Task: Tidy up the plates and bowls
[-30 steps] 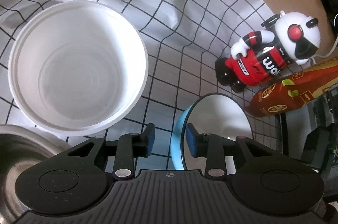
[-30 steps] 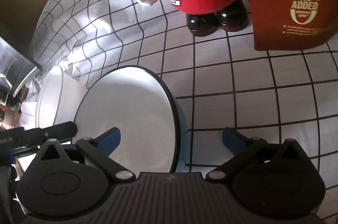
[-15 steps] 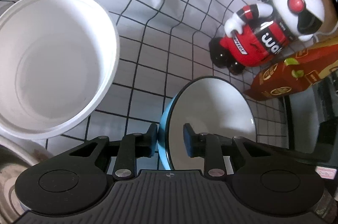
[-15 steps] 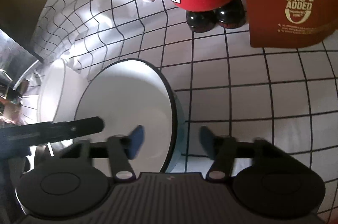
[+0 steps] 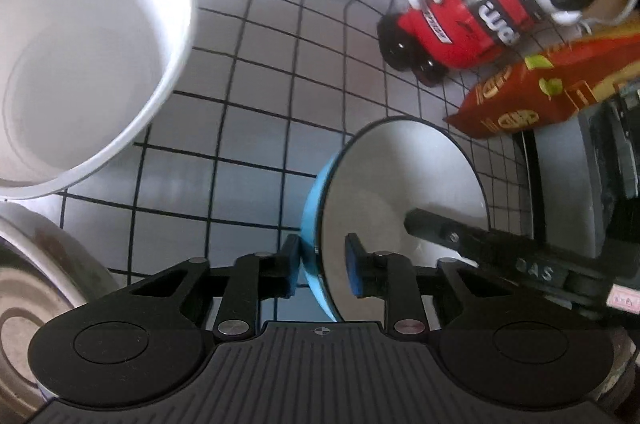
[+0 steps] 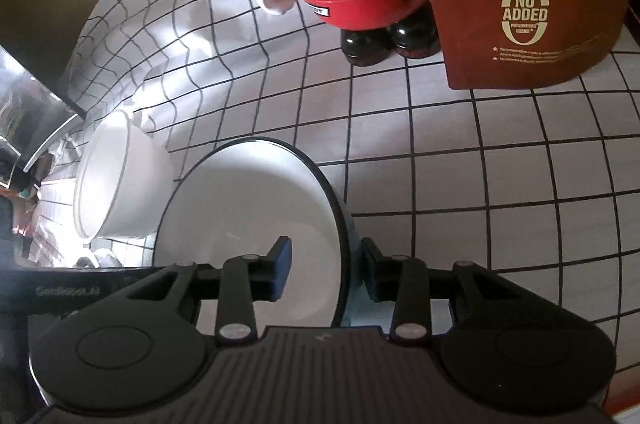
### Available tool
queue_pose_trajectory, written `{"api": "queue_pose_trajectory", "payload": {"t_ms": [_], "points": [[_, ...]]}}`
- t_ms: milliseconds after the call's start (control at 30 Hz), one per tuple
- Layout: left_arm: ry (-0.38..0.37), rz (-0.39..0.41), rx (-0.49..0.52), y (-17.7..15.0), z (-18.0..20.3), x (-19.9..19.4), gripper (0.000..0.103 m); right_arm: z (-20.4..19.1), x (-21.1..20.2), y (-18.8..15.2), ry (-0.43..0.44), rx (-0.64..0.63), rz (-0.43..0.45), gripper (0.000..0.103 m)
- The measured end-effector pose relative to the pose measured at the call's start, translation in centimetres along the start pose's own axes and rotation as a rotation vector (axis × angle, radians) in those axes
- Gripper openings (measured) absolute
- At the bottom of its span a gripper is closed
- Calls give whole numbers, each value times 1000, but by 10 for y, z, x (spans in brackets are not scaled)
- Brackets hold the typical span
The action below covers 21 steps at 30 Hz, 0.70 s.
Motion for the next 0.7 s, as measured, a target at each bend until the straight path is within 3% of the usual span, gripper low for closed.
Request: {"api": "queue_pose_trajectory", "payload": {"t_ms": [233, 433, 533, 600, 700], "points": [[6, 10, 10, 11, 1, 9, 20, 3, 3, 0, 4, -4, 2, 41], [43, 1, 21, 14, -3, 25, 20, 8, 0, 8, -61, -80, 48, 41], [48, -2, 23, 13, -2, 29, 21, 11, -8, 14, -99, -114, 102, 41], [47, -5, 29, 14, 0, 29, 21, 10, -14, 16, -152, -170, 151, 48], [24, 2, 39, 15, 1, 31, 21, 4, -21, 12, -213, -232, 221, 50]]}}
Point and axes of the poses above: each gripper's, at about its wrist camera, not at the fingertips, and x roughly the way its jaws point, z to its right, y to its top, the point moved 8 cm from there along x, roughly the way its jaws point, and after that the axes turned 9 degrees about -y, right-handed, at the moved point
